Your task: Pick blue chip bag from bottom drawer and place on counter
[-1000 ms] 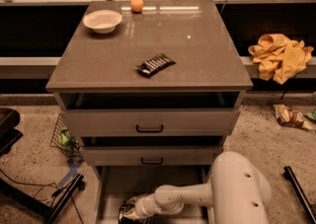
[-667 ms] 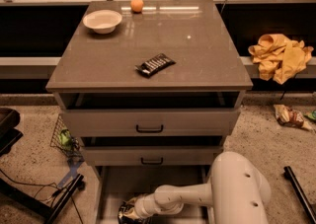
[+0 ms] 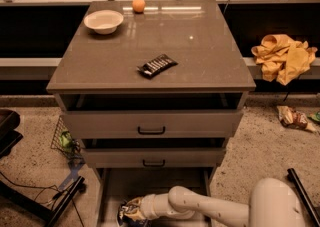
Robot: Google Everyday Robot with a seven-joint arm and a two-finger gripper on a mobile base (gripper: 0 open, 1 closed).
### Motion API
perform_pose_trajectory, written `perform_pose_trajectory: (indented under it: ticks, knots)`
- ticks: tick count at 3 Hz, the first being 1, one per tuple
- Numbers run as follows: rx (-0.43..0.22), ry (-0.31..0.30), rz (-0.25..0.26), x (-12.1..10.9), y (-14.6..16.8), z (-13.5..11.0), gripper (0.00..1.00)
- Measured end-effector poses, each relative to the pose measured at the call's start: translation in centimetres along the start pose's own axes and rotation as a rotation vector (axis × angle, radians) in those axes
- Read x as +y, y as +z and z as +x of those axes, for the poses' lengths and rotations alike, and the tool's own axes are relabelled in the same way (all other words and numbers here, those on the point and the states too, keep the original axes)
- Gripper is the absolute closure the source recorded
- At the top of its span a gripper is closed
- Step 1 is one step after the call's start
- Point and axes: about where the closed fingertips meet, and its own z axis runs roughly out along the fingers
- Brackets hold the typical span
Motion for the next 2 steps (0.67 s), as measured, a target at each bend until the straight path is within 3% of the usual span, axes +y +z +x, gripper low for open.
perform_pose_trajectory:
  ticks: [1,2]
  knots:
    - [-0.135,0.037,0.003,0.5,-5.9,-4.1,1.00]
    - [-0.197,0.094,0.076,0.3,-15.3,-9.2,1.00]
